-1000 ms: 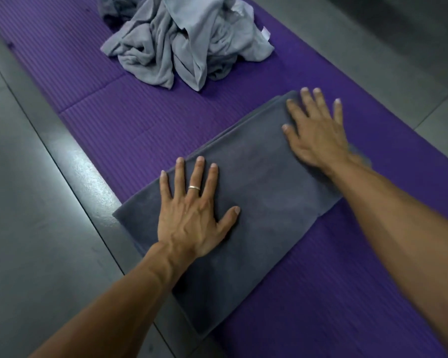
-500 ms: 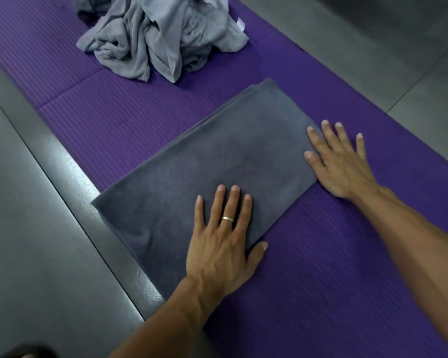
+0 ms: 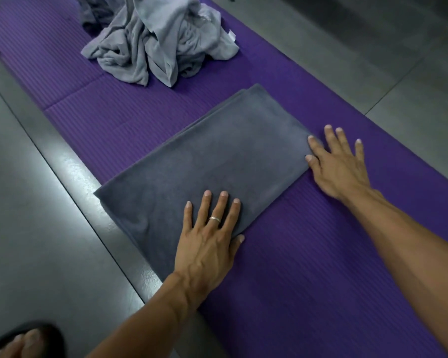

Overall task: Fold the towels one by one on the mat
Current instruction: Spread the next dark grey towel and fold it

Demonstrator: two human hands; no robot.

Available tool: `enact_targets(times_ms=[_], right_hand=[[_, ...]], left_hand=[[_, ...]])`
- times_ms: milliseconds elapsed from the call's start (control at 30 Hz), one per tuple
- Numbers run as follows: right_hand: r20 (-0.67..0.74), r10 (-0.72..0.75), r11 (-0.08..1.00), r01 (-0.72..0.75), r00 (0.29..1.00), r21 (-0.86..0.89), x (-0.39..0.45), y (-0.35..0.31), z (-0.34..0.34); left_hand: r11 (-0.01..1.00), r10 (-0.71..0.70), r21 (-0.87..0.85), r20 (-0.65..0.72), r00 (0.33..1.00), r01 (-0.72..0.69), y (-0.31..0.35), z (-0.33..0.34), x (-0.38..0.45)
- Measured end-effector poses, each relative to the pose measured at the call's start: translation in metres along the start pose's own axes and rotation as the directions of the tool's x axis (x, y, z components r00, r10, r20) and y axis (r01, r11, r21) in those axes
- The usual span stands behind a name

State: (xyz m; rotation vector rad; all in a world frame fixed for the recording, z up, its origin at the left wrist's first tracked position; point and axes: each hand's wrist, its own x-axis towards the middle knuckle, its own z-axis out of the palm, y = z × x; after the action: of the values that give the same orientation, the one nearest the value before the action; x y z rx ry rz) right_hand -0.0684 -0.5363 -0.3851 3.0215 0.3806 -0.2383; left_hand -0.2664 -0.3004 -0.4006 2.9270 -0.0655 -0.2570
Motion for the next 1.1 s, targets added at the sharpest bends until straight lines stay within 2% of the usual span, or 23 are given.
enact_targets(times_ms=[100,200,300,367,433,533,700,800,900,1000,1100], right_hand=[[-0.137,-0.085,0.974,0.111,0.987,0.199,-0.029,-0.023,0.003],[-0.162,-0.253,0.935,0.284,0.954,0.212,-0.058,-0.038,0.010],[-0.125,-0.356,0.907,0.375,0.926,0.192,-0.065,-0.047,0.011],[-0.138,-0.374,0.901,0.395,0.917,0.180,-0.058,-0.051,0.010],[-0.187,-0.339,0.913,0.370,0.922,0.169,-0.046,-0.054,0.007],[-0.205,-0.254,0.936,0.294,0.945,0.195,-0.029,-0.051,-0.004],[-0.211,-0.322,0.935,0.345,0.923,0.085,-0.046,-0.023,-0.025],[-0.119,-0.327,0.943,0.333,0.938,0.030,-0.095,0.009,-0.033],[0.132,-0.277,0.961,0.278,0.952,0.010,-0.149,0.032,-0.045],[0.405,-0.147,0.987,0.160,0.902,0.001,-0.181,0.039,-0.059],[0.524,-0.082,0.997,0.065,0.848,0.050,-0.189,0.043,-0.066]], left_hand=[[0.999,-0.004,0.032,0.023,1.000,0.003,-0.001,-0.007,-0.004],[0.997,0.040,0.069,0.105,0.994,-0.047,-0.001,-0.025,-0.006],[0.993,-0.002,-0.114,0.045,0.999,0.007,-0.010,-0.047,-0.001],[0.956,-0.054,-0.290,-0.018,0.998,0.047,-0.021,-0.061,0.006],[0.927,-0.039,-0.373,-0.013,0.999,0.032,-0.031,-0.070,0.011],[0.921,0.006,-0.390,0.003,1.000,-0.004,-0.039,-0.076,0.011],[0.909,0.089,-0.412,0.065,0.994,-0.055,-0.036,-0.076,0.005],[0.890,0.222,-0.431,0.126,0.967,-0.148,-0.026,-0.074,0.000],[0.860,0.350,-0.451,0.181,0.919,-0.238,-0.010,-0.067,-0.005],[0.838,0.414,-0.475,0.231,0.880,-0.270,0.010,-0.061,-0.013],[0.847,0.455,-0.439,0.305,0.837,-0.300,0.020,-0.062,-0.014]])
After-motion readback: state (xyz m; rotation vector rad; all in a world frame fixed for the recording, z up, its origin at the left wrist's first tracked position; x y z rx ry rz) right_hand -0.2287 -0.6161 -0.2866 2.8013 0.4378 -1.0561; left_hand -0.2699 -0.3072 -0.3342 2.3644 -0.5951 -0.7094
